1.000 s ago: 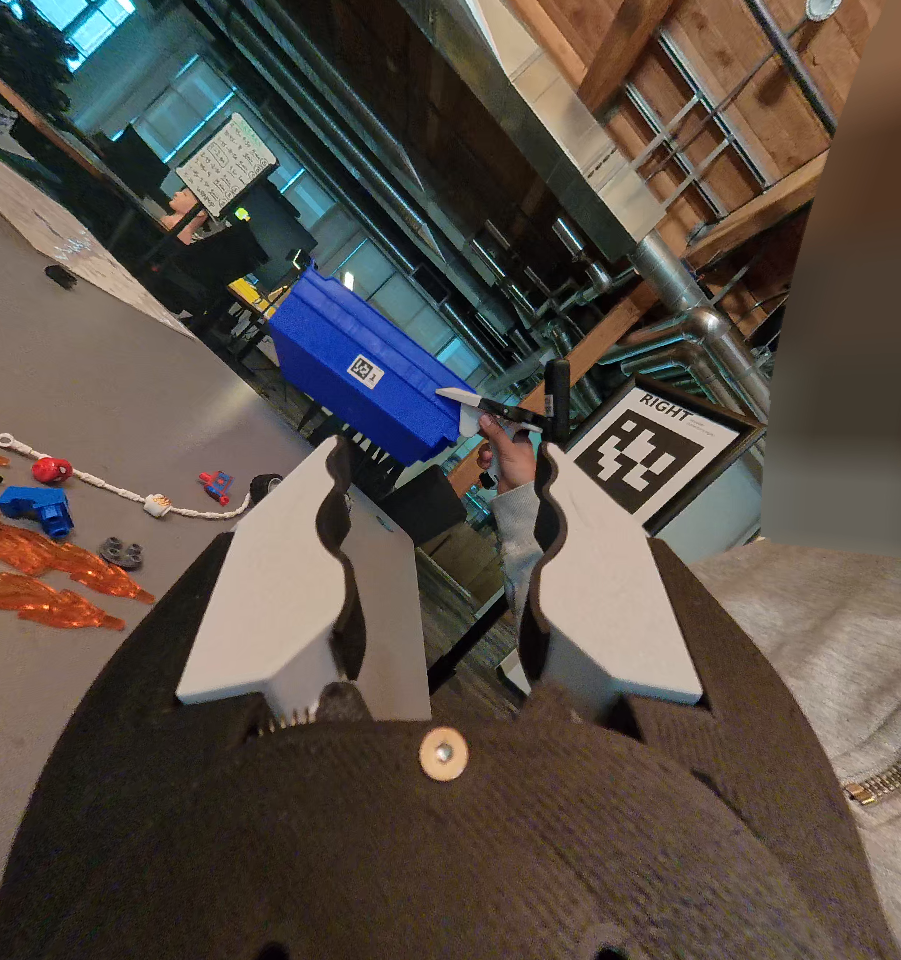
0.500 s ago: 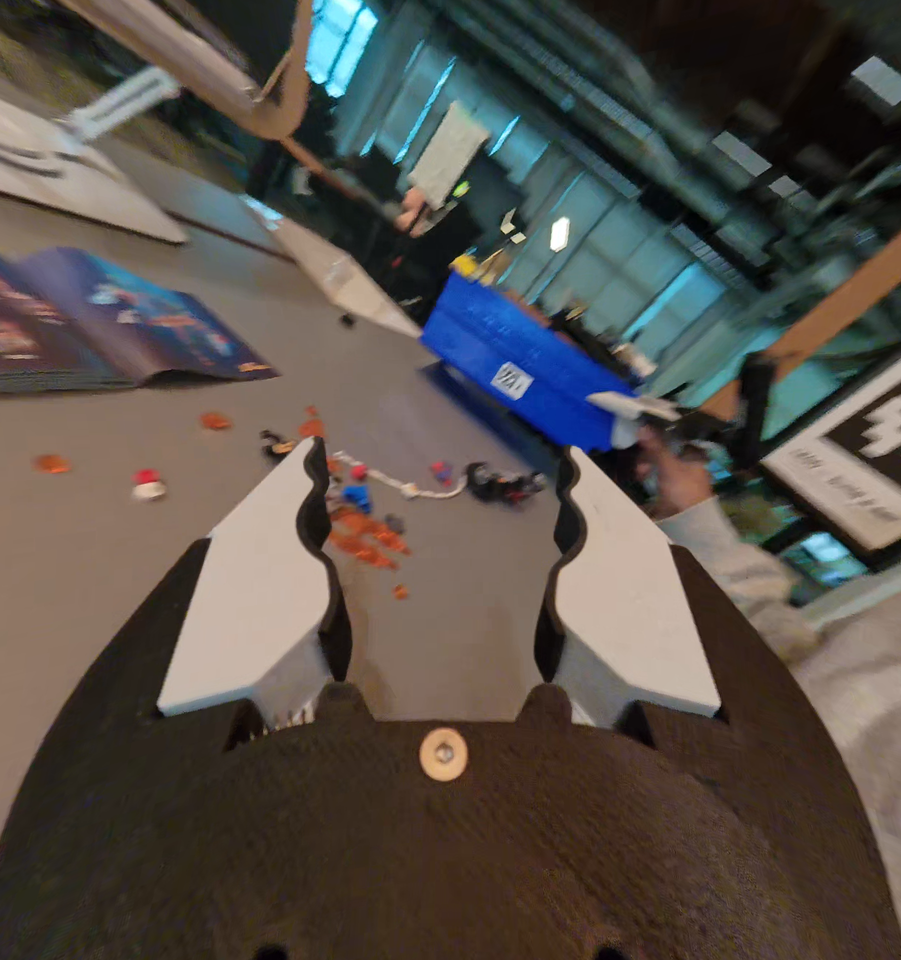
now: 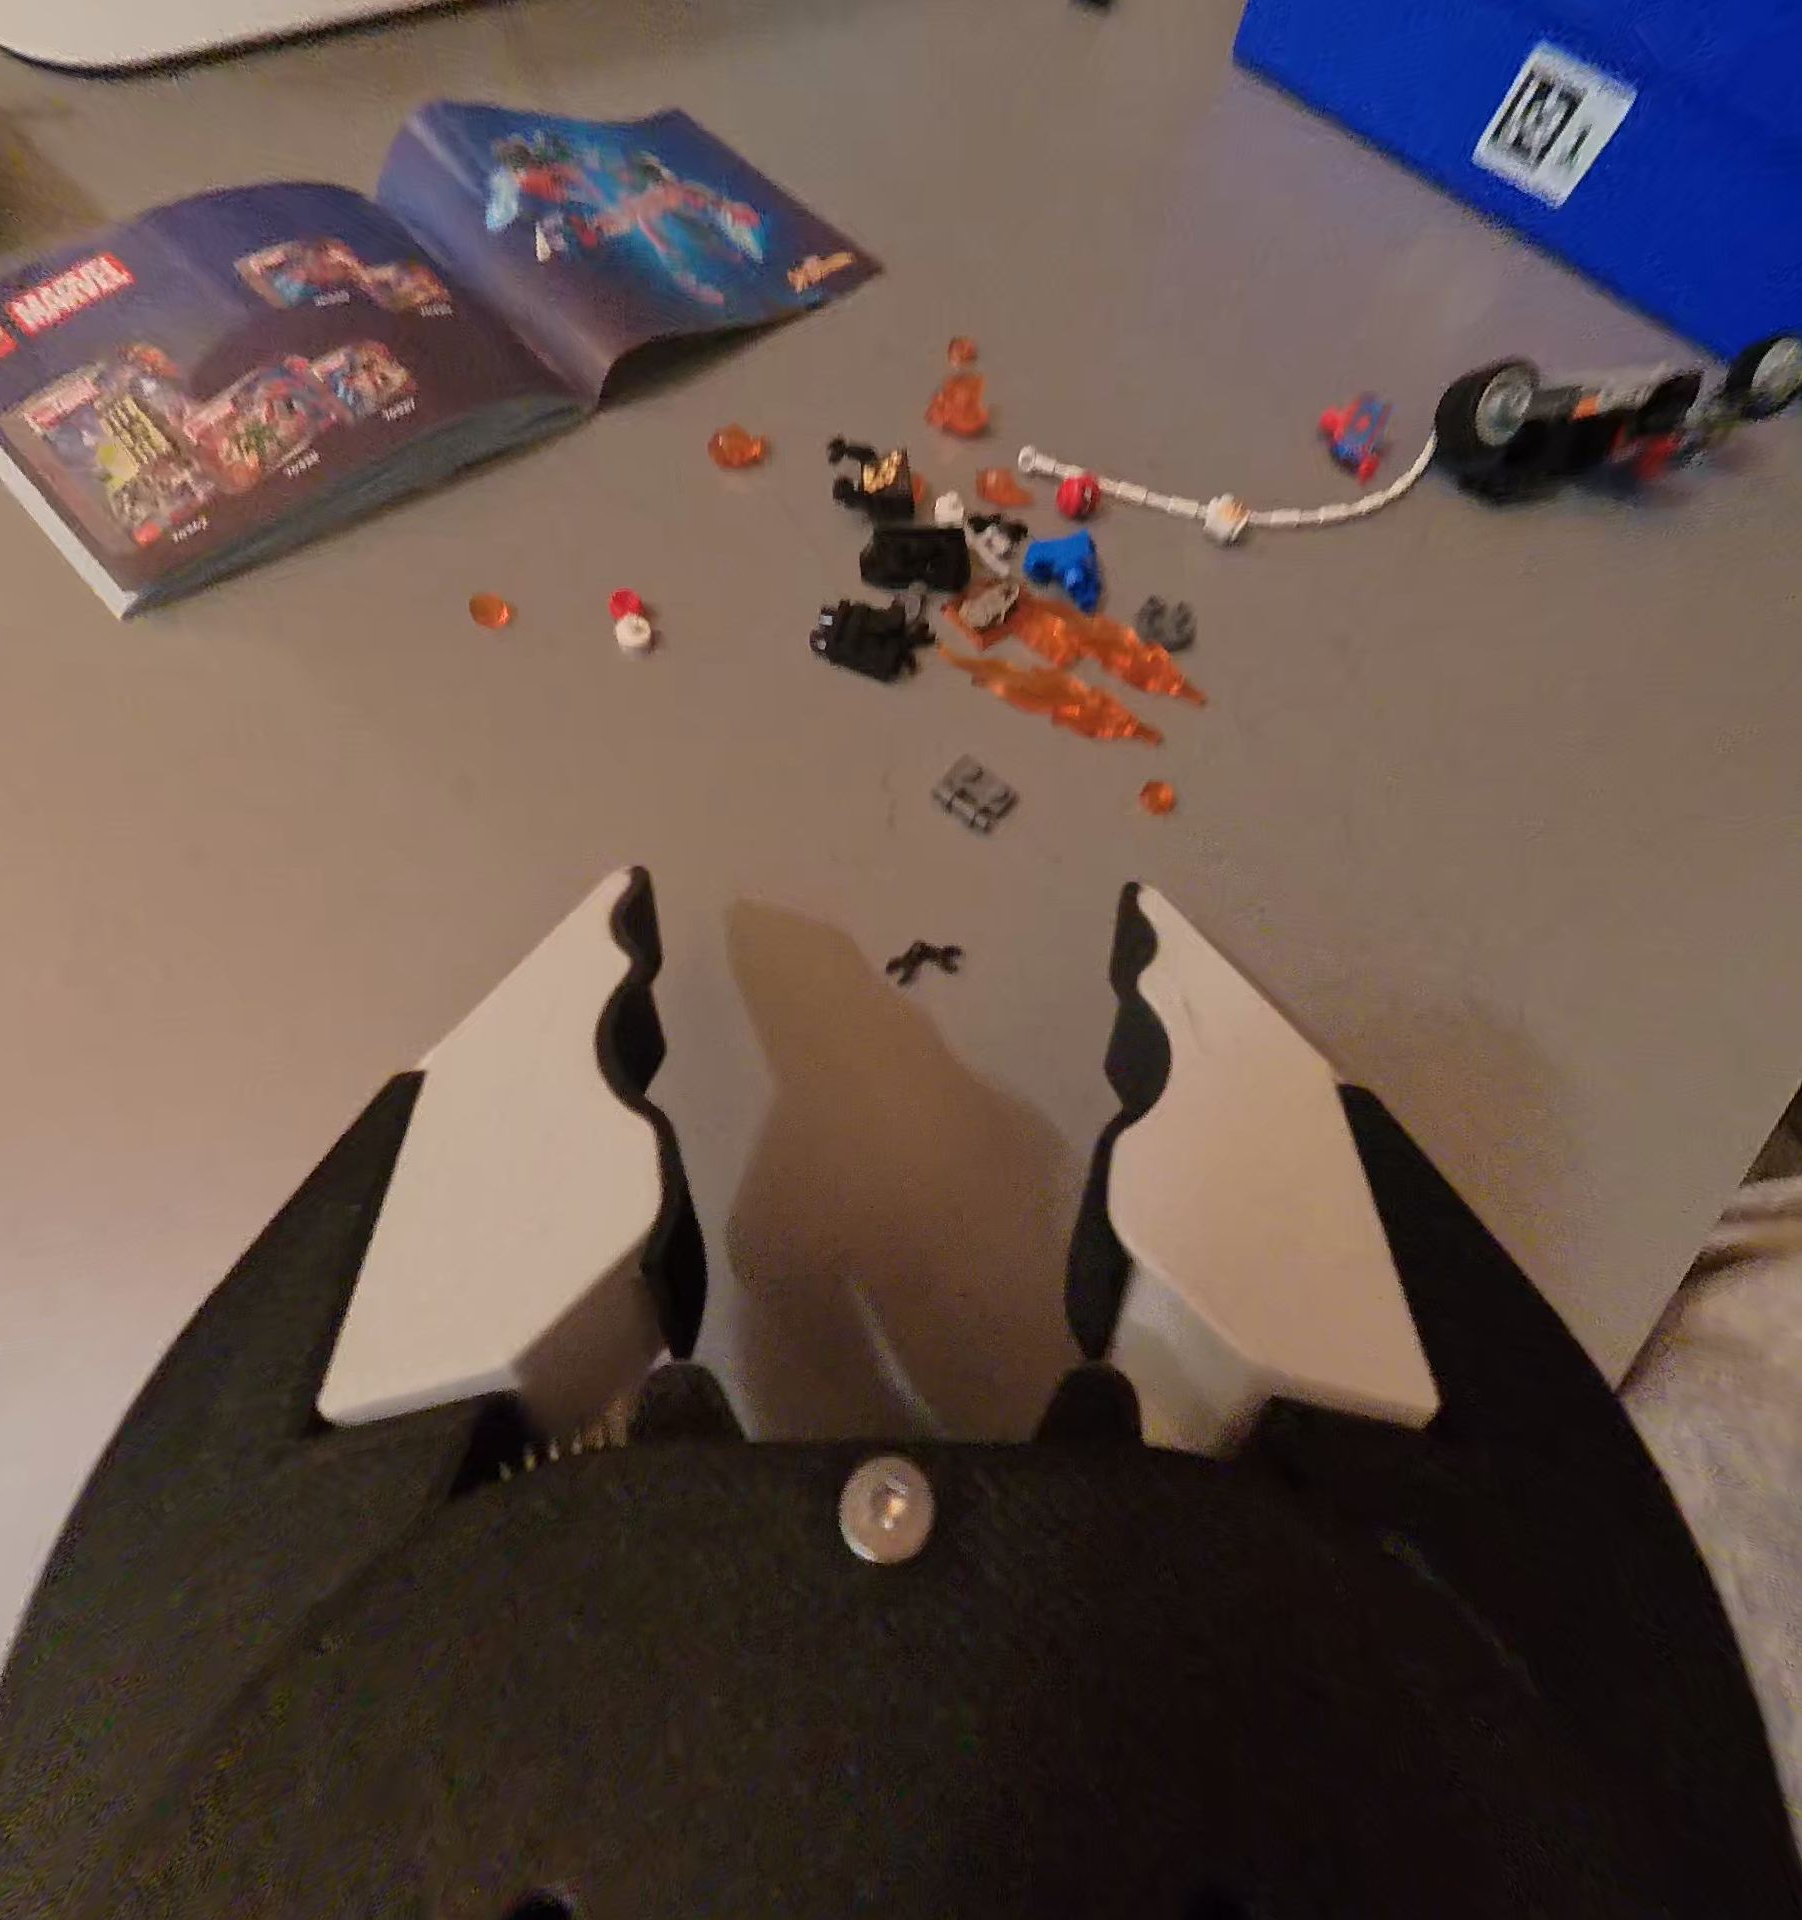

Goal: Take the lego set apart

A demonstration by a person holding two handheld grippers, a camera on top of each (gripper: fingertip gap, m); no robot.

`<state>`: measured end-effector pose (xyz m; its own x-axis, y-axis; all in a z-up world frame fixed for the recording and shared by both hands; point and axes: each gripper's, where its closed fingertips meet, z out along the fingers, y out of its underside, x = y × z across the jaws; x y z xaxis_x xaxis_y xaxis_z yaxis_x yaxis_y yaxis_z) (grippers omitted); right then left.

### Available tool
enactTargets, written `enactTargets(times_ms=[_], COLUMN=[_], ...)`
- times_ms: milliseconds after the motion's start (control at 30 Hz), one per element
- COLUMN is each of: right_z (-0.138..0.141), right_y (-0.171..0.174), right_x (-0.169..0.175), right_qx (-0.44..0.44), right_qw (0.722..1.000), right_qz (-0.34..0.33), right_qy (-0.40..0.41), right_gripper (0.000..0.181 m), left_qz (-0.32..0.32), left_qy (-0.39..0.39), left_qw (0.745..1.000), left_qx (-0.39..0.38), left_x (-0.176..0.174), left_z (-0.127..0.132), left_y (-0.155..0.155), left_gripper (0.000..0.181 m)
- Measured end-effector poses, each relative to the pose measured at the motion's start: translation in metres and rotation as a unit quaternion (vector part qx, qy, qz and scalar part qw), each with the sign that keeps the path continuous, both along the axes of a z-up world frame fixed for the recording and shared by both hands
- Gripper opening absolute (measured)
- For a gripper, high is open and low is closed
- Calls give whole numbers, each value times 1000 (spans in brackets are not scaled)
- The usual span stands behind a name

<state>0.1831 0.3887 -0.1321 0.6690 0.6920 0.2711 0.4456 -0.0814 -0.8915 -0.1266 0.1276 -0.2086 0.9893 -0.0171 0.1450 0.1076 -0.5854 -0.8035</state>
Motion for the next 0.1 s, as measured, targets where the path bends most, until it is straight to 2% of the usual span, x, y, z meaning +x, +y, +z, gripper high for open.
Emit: enactTargets(times_ms=[100], right_z=[26], right_y=[-29], right_x=[-24], right_qx=[21], right_qw=[998], right_qz=[41], right_qy=[52], right_gripper=[63], left_qz=[-6], left_qy=[17], left_qw=[999], left_qx=[-37], left_x=[0], left_z=[-11], left_y=[-8], left_gripper=[73])
